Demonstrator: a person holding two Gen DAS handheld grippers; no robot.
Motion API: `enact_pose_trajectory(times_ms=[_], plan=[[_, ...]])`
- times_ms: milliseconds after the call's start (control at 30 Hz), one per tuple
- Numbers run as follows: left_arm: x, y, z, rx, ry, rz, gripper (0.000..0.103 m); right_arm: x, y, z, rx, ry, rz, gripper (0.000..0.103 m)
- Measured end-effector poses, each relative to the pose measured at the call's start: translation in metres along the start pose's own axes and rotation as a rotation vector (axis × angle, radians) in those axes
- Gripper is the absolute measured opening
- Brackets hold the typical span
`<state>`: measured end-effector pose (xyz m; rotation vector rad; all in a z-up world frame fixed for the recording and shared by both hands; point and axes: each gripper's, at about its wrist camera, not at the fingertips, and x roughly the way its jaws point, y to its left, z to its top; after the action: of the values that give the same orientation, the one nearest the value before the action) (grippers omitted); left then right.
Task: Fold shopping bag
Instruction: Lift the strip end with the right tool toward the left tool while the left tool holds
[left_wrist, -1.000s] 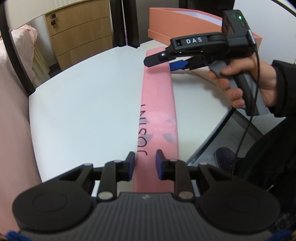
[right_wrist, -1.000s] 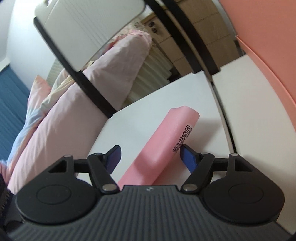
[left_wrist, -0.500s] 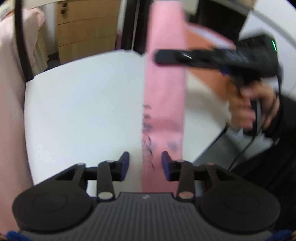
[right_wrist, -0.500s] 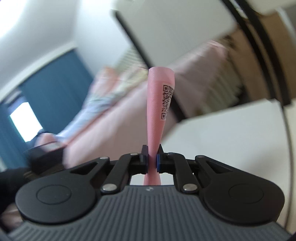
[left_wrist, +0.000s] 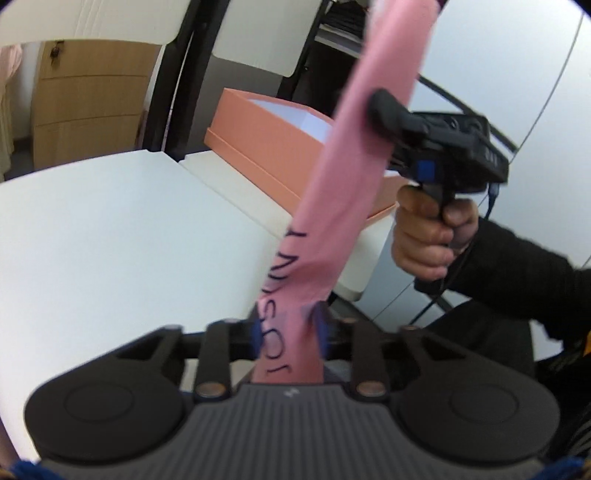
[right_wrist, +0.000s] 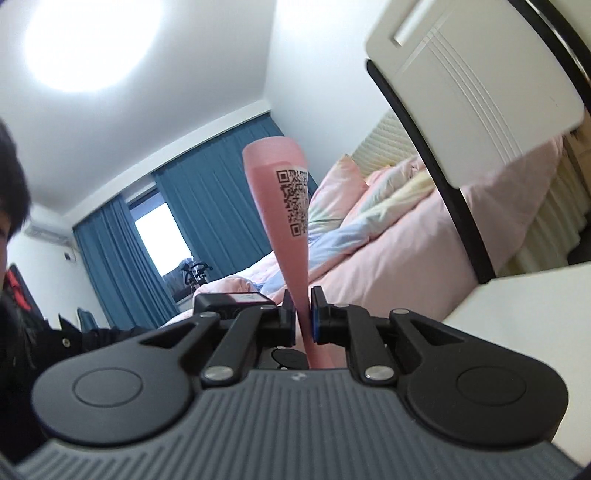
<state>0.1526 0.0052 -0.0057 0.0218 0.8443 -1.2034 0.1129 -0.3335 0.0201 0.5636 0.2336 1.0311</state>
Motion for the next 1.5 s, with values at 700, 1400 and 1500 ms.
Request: enact_pose_trajectory(times_ms=[700,1400,1500], plan=[[0.024,-0.044,-0.001,0.474,-0.129,0.831,0.012,0.016,0.061,-0.040,-0.798,0.255,-0.445,0.037],[0.080,-0.079,-0.045,1.022,-0.005,1.108,0.006,0.079,0.085,-0.101,-1.325,0.516,-0.654,0.045],[0.085,-0.083,-0.051,1.084,-0.010,1.106,0.006,0.092,0.076,-0.106,-1.359,0.571,-0.690,0.045]])
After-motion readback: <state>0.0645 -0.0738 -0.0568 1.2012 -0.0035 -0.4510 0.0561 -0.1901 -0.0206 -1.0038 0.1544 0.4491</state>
